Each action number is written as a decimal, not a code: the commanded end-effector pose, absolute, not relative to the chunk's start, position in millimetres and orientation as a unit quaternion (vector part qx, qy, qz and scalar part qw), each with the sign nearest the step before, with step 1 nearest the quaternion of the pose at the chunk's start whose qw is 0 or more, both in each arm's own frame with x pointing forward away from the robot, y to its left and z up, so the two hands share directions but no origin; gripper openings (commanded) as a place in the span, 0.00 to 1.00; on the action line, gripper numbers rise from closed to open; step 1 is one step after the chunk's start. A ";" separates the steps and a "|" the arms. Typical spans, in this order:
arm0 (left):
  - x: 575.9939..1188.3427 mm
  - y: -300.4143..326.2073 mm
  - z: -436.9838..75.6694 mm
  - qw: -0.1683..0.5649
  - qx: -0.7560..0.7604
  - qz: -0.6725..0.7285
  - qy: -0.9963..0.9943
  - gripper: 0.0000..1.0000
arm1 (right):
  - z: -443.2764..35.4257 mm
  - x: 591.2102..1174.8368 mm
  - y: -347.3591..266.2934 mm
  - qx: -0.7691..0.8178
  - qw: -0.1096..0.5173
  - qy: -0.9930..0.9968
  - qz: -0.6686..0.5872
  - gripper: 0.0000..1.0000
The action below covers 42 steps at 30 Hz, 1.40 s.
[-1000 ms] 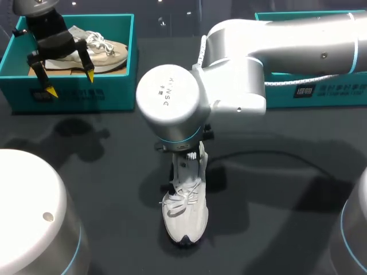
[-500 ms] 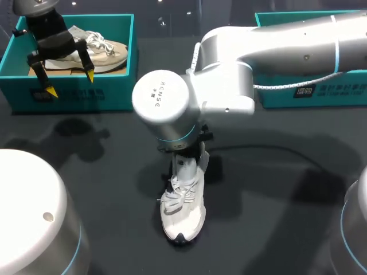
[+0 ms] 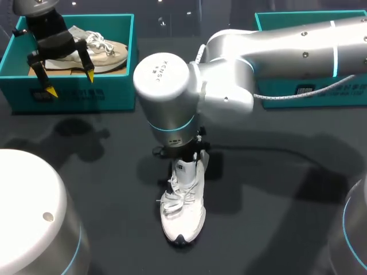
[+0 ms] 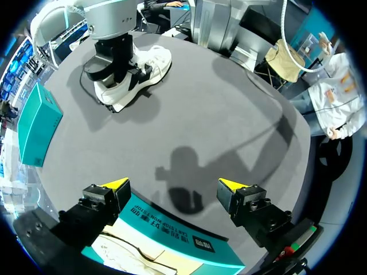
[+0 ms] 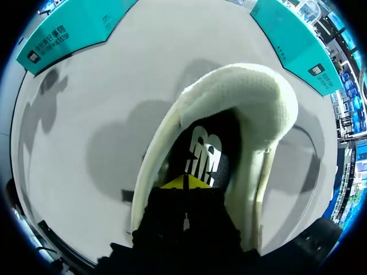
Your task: Take the shoe out of the shoebox, open the shoe tongue, remove and reinsert the insole, then place the shoe into the shoebox
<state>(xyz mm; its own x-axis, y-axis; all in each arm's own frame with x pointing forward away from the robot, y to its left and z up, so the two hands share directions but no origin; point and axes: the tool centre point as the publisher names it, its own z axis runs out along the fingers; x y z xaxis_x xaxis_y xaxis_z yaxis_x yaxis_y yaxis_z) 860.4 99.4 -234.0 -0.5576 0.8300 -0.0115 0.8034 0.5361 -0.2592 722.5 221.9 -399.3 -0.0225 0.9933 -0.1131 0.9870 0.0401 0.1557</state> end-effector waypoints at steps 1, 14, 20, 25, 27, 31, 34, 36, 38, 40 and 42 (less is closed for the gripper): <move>860.7 99.6 -233.6 0.057 -0.467 0.117 -0.874 1.00 | -378.6 709.9 222.1 0.736 0.109 0.667 0.041 0.00; 860.7 99.6 -233.6 0.057 -0.467 0.117 -0.874 1.00 | -344.2 721.3 233.3 0.757 0.104 0.646 0.005 0.00; 860.7 99.6 -233.6 0.057 -0.467 0.117 -0.874 1.00 | -340.6 710.6 230.3 0.779 0.104 0.618 -0.007 0.00; 860.7 99.6 -233.6 0.057 -0.467 0.117 -0.874 1.00 | -338.5 708.2 227.6 0.785 0.095 0.611 -0.013 0.00; 860.7 99.6 -233.6 0.057 -0.467 0.117 -0.874 1.00 | -338.2 709.1 224.6 0.792 0.089 0.604 -0.024 0.00; 860.7 99.6 -233.6 0.057 -0.467 0.117 -0.874 1.00 | -342.3 710.9 216.8 0.800 0.077 0.594 -0.022 0.00; 860.7 99.6 -233.6 0.057 -0.467 0.117 -0.874 1.00 | -346.5 715.8 213.8 0.799 0.068 0.597 -0.021 0.07; 860.7 99.6 -233.6 0.057 -0.467 0.117 -0.874 1.00 | -348.6 717.5 213.0 0.796 0.061 0.602 -0.013 0.11; 860.7 99.6 -233.6 0.057 -0.467 0.117 -0.874 1.00 | -349.0 717.4 214.4 0.793 0.059 0.606 -0.012 0.17; 860.7 99.6 -233.6 0.057 -0.467 0.117 -0.874 1.00 | -348.6 716.1 216.0 0.792 0.059 0.607 -0.011 0.27; 860.7 99.6 -233.6 0.057 -0.467 0.117 -0.874 1.00 | -348.2 714.3 216.8 0.792 0.058 0.608 -0.011 0.35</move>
<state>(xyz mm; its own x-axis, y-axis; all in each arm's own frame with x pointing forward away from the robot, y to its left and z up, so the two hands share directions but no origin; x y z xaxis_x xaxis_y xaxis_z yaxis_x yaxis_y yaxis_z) 860.4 99.4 -234.0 -0.5576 0.8300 -0.0114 0.8034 0.5361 -0.2592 721.3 217.1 -348.7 0.0890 0.9906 -0.1040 0.9953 -0.0845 0.0471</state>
